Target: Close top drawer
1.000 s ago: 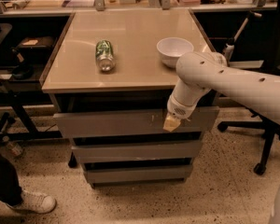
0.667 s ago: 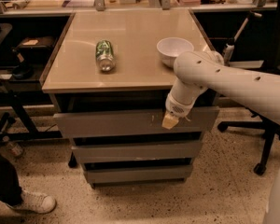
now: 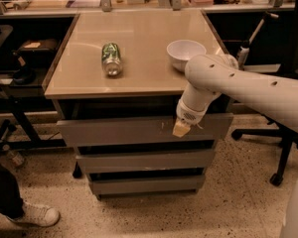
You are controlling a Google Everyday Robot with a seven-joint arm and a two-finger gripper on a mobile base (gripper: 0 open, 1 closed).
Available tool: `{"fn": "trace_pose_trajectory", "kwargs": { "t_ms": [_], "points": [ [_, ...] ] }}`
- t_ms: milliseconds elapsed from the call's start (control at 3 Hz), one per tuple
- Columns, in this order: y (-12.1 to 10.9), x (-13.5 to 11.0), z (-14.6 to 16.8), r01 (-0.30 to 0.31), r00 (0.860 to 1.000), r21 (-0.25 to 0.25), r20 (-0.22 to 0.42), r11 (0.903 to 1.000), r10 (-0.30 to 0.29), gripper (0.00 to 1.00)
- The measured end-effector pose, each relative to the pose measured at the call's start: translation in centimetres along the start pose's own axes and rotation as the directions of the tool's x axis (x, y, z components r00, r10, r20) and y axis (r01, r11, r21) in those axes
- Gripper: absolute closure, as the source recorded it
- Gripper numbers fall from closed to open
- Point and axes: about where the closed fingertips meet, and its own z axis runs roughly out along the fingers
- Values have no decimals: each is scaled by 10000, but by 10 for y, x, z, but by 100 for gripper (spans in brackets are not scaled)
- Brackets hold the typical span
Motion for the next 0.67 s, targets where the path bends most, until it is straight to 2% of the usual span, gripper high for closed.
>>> {"fn": "trace_pose_trajectory", "kwargs": {
  "t_ms": [667],
  "points": [
    [0,0,0,0,10000,-1,0,10000,0,12]
  ]
}}
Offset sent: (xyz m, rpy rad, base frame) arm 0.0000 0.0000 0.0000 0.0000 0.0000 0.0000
